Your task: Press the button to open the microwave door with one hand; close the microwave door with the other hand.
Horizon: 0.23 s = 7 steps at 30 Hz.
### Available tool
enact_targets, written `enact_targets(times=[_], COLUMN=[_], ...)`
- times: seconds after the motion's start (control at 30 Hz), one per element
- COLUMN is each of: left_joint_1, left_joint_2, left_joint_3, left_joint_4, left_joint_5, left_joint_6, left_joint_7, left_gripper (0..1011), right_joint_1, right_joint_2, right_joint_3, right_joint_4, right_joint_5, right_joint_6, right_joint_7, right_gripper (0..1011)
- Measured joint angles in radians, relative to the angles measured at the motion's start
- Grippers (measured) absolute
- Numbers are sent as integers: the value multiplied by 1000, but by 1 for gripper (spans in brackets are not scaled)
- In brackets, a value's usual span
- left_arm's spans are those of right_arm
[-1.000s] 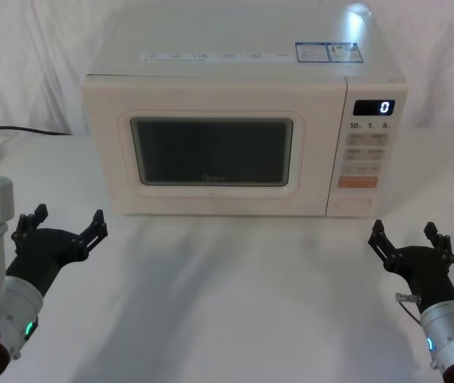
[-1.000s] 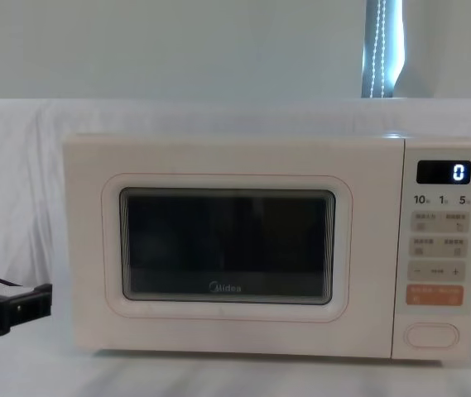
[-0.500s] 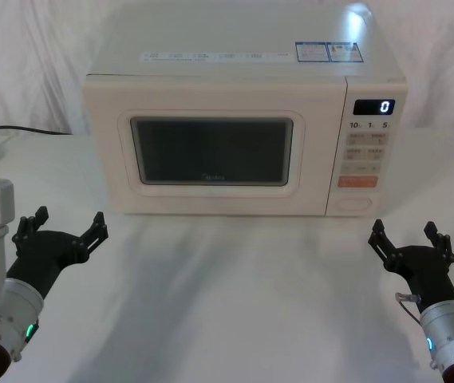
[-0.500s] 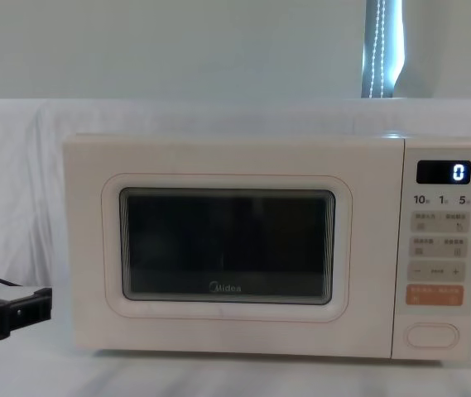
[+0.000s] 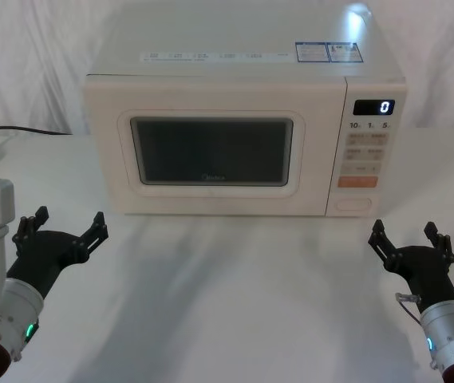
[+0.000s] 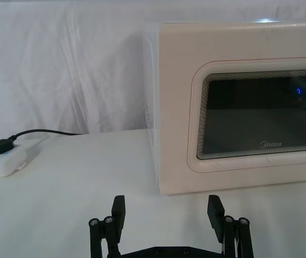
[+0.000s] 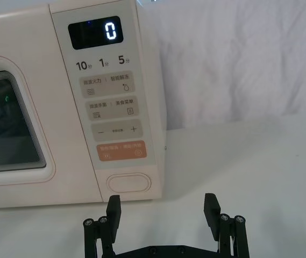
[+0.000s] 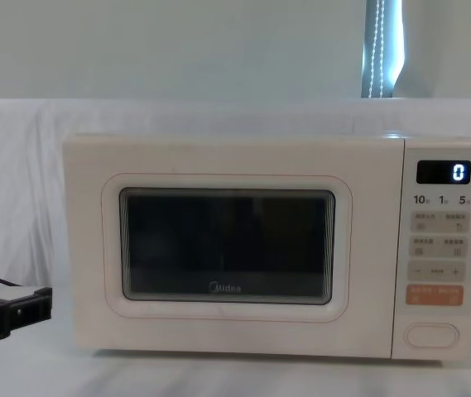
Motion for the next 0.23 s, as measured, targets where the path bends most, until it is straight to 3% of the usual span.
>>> enact_targets(times=[0.23], left_joint_1=[0], left_joint_2=[0], left_joint_3=[0], left_joint_4=[0], left_joint_5=[0], left_joint_6=[0], left_joint_7=[0], left_gripper=[1001], right_joint_1=[0], right_joint_2=[0], right_joint_3=[0], right_joint_4=[0], right_joint_5=[0], right_joint_6=[0], right_joint_7=[0], right_gripper=[1002])
